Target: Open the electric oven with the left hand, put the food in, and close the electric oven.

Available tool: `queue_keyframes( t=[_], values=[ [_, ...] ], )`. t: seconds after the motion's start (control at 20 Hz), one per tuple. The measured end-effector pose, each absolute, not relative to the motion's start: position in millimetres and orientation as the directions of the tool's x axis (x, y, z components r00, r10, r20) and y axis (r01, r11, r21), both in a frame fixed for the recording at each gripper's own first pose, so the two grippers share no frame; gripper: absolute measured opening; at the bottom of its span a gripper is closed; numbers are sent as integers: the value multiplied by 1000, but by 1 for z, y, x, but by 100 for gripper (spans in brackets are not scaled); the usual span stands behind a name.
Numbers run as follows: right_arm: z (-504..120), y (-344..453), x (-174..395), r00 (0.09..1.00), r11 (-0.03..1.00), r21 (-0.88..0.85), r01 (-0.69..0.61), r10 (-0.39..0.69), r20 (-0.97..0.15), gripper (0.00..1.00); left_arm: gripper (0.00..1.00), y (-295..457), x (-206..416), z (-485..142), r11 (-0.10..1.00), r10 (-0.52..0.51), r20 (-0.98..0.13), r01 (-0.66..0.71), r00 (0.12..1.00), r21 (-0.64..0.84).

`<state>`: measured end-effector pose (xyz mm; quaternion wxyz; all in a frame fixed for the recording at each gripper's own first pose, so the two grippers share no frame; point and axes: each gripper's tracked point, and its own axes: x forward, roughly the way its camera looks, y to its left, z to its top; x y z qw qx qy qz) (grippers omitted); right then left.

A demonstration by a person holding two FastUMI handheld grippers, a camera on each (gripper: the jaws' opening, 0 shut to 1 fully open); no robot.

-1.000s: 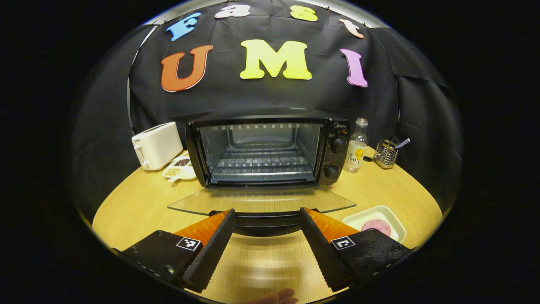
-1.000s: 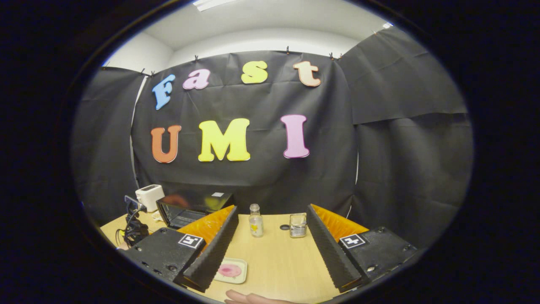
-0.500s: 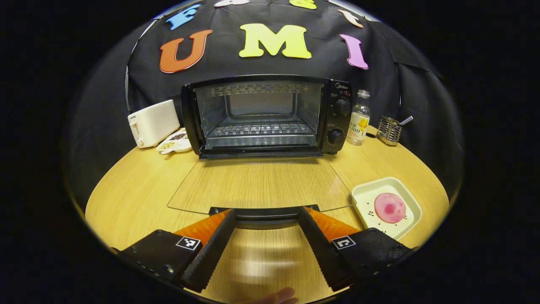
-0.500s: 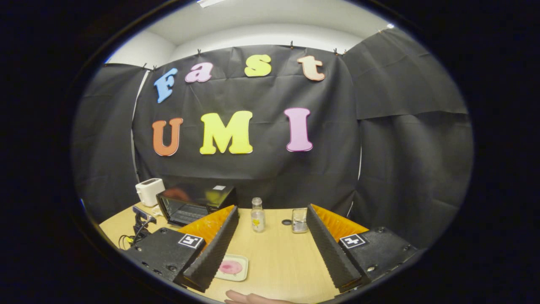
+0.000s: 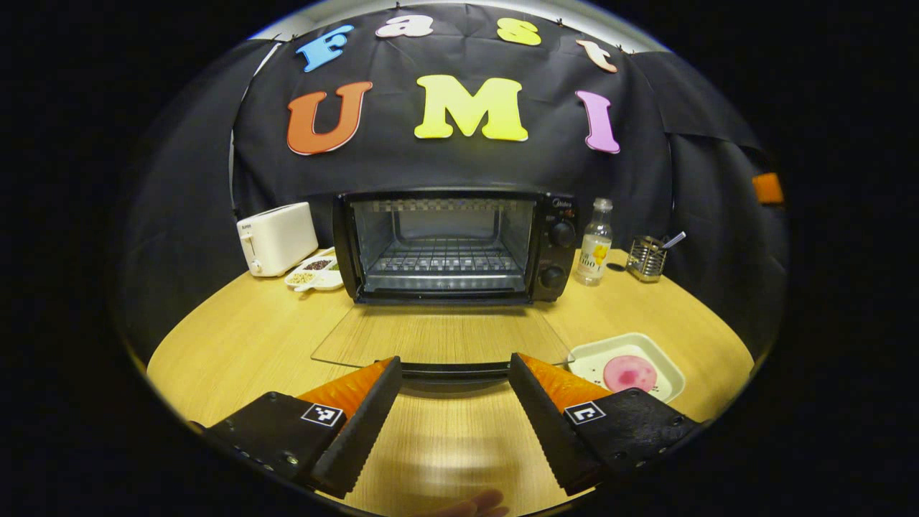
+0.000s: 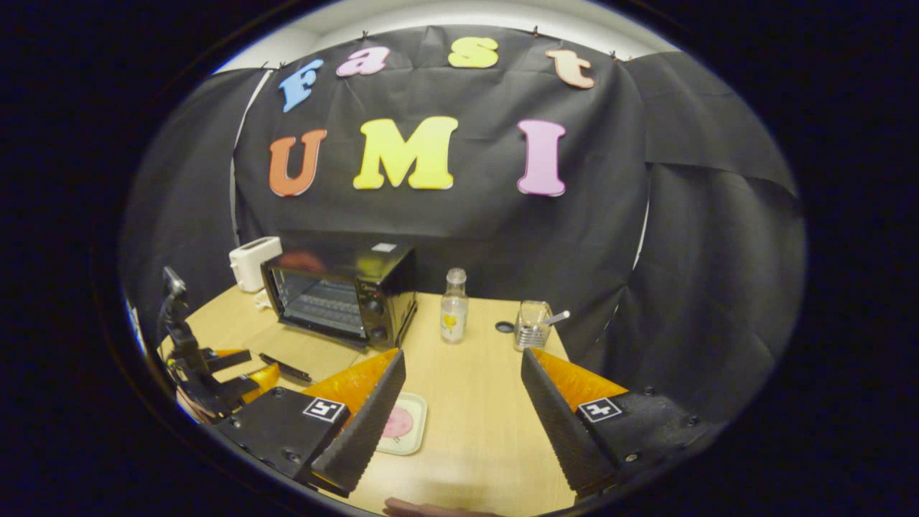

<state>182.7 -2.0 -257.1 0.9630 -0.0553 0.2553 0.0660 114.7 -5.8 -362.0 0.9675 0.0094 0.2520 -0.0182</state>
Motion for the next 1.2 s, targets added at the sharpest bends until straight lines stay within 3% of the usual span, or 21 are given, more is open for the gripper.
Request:
queue_keyframes(
  t=[0.35,0.55,0.65,0.7,0.75,0.85,0.9,1.1,1.2],
  values=[
    [-392,22,202,677,981,-36,-189,103,-729,100,96,-3,92,-255,999,-21,-281,27,959,17],
    [-455,20,209,571,988,36,-152,118,-812,94,95,7,72,-210,999,8,-194,0,981,41],
    [-473,17,211,538,990,58,-129,119,-834,83,95,8,61,-203,999,11,-206,-4,979,37],
    [-478,17,211,525,990,72,-121,125,-842,69,95,7,55,-198,999,10,-203,-2,979,36],
    [-483,20,211,513,988,90,-122,140,-847,72,95,6,52,-192,999,8,-196,-1,981,35],
    [-487,31,208,496,981,136,-136,187,-848,55,95,4,45,-185,999,5,-183,4,983,45],
    [-490,37,207,486,975,162,-151,216,-847,54,95,4,43,-185,998,9,-189,2,982,56],
    [-495,47,209,478,949,252,-192,314,-820,19,96,1,34,-180,998,17,-191,-4,981,68],
    [-494,46,211,470,936,301,-180,351,-810,13,95,2,30,-173,997,23,-179,-10,983,74]
  ],
)
